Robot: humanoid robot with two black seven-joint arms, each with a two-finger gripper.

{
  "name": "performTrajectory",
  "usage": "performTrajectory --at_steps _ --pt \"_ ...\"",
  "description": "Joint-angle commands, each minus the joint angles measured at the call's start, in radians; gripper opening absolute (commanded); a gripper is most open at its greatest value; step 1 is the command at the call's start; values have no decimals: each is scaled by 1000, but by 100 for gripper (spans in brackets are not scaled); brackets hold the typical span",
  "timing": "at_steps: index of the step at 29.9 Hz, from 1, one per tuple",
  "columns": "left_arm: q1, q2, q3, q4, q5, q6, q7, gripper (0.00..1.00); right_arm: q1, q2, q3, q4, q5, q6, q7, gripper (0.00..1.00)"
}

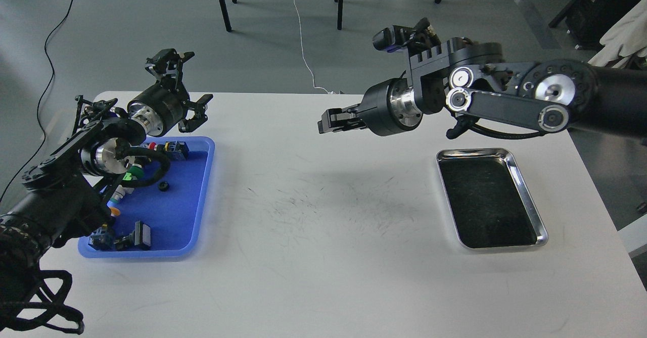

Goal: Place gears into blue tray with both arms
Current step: 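Lift the black part and carry it toward the table center, then set the black part on the table, open and retract the right gripper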

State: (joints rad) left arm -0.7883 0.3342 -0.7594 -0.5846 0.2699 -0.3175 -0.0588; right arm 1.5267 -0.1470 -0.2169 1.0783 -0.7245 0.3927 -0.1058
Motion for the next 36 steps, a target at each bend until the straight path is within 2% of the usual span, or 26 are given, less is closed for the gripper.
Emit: performTrajectory --at_steps 1,7,19,28,30,32,36 --pt "4 3 0 0 0 0 -3 98 -49 147 -4 -98 1 -26 -2 2" --pt "4 3 0 0 0 -2 -24 98 -147 147 -24 -241 2 -67 -3 1" --pt "3 3 0 -1 0 -2 -26 98 -283 147 -27 -170 4 -104 0 2" --pt "3 3 0 -1 0 -3 -26 98 -316 147 -36 -147 2 -114 0 5" --pt "1 6 -2 -1 0 -5 -26 98 -319 147 -36 -146 1 -112 0 9" --pt "1 11 -2 -1 0 -3 -26 98 -326 147 -38 -141 -1 -112 0 20" --pt "1 12 -3 -1 0 -2 -26 98 -338 147 -38 -138 2 -114 -2 47"
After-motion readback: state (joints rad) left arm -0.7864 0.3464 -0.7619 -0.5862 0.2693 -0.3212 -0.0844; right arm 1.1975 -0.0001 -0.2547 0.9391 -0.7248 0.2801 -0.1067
